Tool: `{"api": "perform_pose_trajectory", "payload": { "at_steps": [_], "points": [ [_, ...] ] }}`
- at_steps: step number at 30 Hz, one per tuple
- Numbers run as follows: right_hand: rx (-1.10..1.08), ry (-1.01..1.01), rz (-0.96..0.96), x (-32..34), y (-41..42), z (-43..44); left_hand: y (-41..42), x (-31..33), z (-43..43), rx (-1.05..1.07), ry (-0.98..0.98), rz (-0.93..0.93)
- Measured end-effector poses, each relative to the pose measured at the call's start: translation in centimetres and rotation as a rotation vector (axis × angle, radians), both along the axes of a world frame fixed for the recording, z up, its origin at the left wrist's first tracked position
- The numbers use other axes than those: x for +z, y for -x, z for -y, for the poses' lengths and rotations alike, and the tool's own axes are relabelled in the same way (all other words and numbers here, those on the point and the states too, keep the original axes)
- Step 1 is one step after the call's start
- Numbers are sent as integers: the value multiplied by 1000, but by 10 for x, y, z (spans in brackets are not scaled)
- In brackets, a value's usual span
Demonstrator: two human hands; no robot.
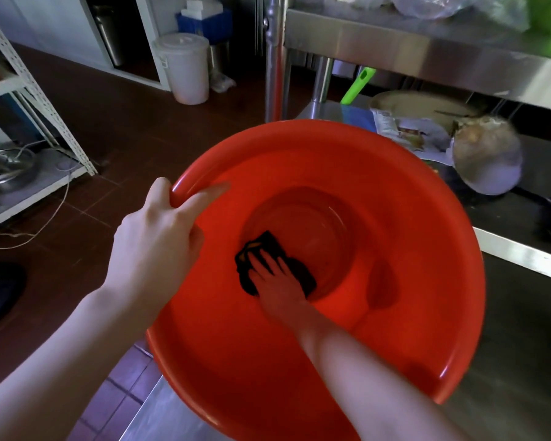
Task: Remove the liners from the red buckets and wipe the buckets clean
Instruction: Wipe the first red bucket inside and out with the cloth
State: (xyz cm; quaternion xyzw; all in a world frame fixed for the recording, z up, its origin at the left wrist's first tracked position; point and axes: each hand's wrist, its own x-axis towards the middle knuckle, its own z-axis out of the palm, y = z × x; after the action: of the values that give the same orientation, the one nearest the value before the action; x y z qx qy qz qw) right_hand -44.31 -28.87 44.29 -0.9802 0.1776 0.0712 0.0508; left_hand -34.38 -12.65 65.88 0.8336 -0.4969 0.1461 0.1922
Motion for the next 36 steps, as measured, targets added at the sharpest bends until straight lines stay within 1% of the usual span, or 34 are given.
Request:
{"api": "perform_pose_trajectory", "payload": {
  "at_steps": [4, 7, 11, 14, 16, 17, 19, 20, 22, 25, 29, 31, 34, 36],
  "points": [
    [-104, 21, 87, 8, -29, 11, 5, -1, 0, 3, 4, 19],
    [-128, 99, 162, 25, -34, 32, 8, 0, 0, 3, 13, 26],
    [-410, 99, 270, 44, -22, 65, 6, 2, 1, 14, 10, 24],
    [-508, 81, 325, 42, -17, 68, 7, 1, 1, 6, 21, 23],
    [-452, 50, 326, 40, -22, 65, 10, 1, 3, 16, 18, 36],
    [-342, 49, 286, 39, -25, 62, 10, 0, 4, 27, 13, 34],
    [-17, 80, 151, 31, -27, 52, 8, 1, 6, 41, 10, 21],
    [106, 77, 92, 24, -24, 45, 6, 1, 6, 48, 6, 17],
    [189, 58, 9, 11, -8, 31, 6, 1, 4, 55, -5, 9],
    [243, 67, -83, -3, 15, 23, 10, 0, 4, 49, 5, 20],
    [307, 131, -157, 8, 13, 31, 11, 0, 4, 49, 13, 29],
    [271, 146, -94, 14, 3, 30, 11, -1, 4, 49, 7, 29],
    [85, 149, 105, 31, -21, 38, 12, -3, 4, 61, 17, 45],
    [-37, 150, 160, 48, -33, 52, 12, -3, 4, 73, 18, 45]
  ]
}}
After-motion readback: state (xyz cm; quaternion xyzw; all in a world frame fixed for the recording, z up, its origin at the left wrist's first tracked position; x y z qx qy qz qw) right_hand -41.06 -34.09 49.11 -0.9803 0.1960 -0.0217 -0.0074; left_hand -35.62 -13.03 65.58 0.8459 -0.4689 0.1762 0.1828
